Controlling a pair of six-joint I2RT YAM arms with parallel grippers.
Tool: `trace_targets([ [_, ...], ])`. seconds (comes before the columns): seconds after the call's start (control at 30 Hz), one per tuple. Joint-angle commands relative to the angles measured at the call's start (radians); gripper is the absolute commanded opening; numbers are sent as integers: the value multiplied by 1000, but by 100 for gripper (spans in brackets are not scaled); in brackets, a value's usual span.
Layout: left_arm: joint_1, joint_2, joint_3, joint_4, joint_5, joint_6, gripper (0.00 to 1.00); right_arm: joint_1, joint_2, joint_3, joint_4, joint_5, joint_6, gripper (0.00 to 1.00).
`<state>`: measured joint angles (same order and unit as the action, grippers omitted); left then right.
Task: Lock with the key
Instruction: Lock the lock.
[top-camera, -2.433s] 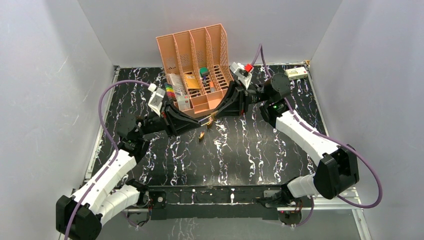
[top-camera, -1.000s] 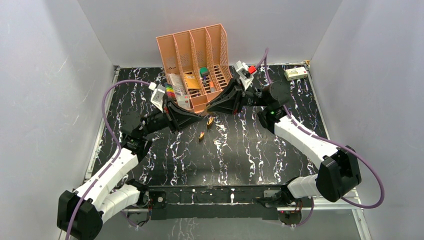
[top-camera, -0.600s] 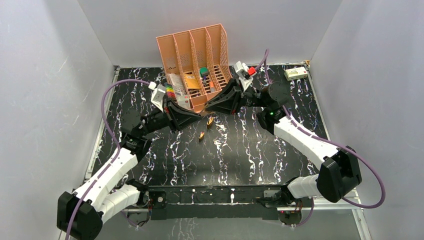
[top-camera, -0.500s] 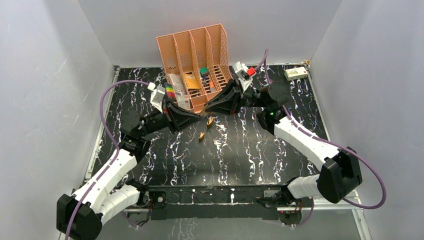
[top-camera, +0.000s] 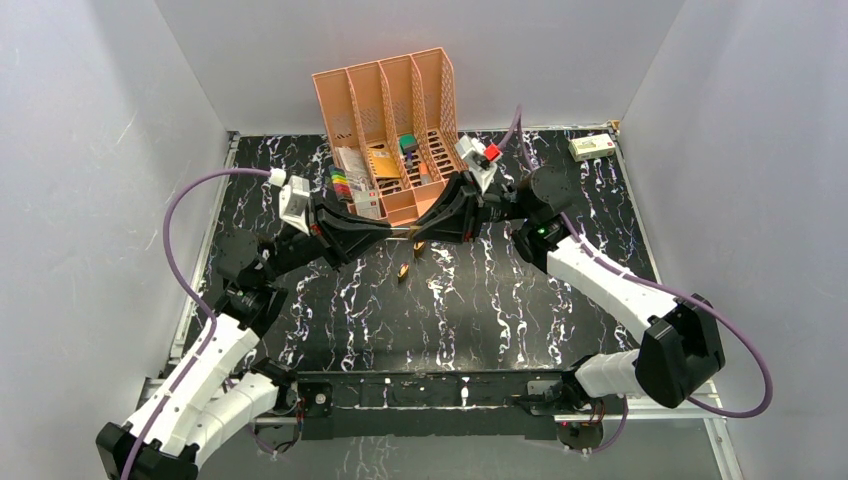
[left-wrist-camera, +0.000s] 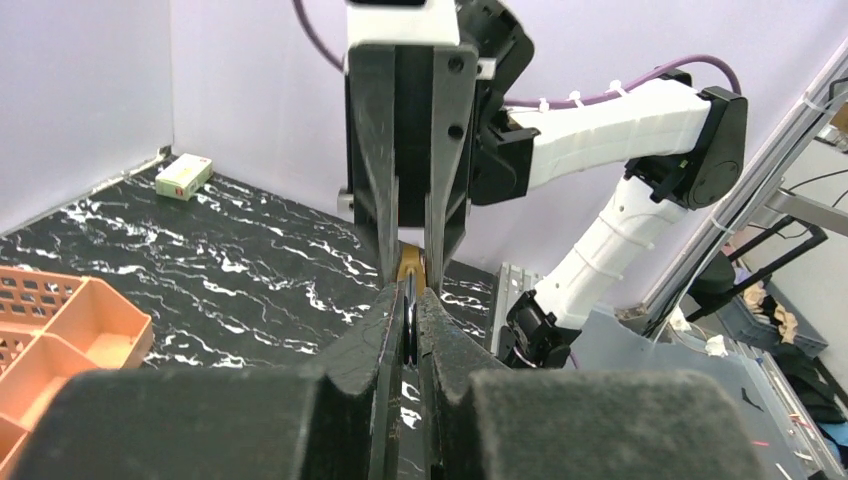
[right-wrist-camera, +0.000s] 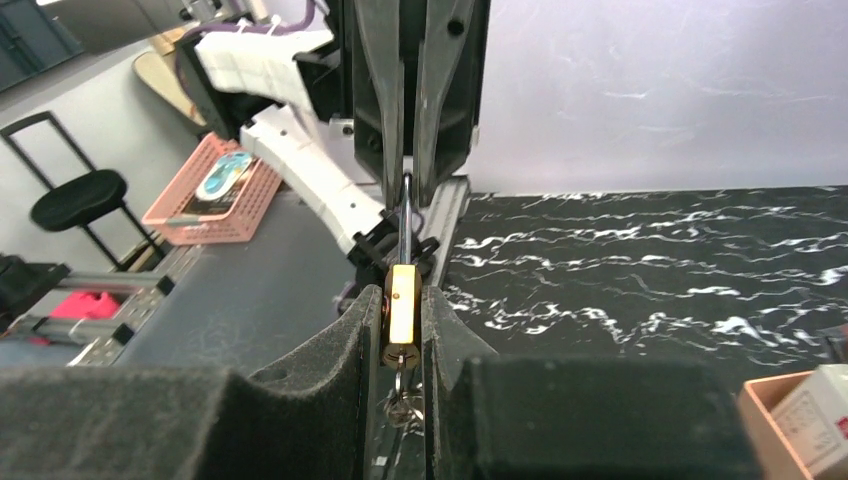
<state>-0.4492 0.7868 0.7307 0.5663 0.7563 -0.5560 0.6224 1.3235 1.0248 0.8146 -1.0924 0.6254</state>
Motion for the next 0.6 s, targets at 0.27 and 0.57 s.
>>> trace_targets([
  [0.27, -9, -10, 78, 5, -79, 70, 0, 15, 8, -2, 29, -114, 37, 0],
  [0.57, -9, 7, 82, -32, -81, 97, 0, 4, 14, 13, 20, -128, 32, 28],
])
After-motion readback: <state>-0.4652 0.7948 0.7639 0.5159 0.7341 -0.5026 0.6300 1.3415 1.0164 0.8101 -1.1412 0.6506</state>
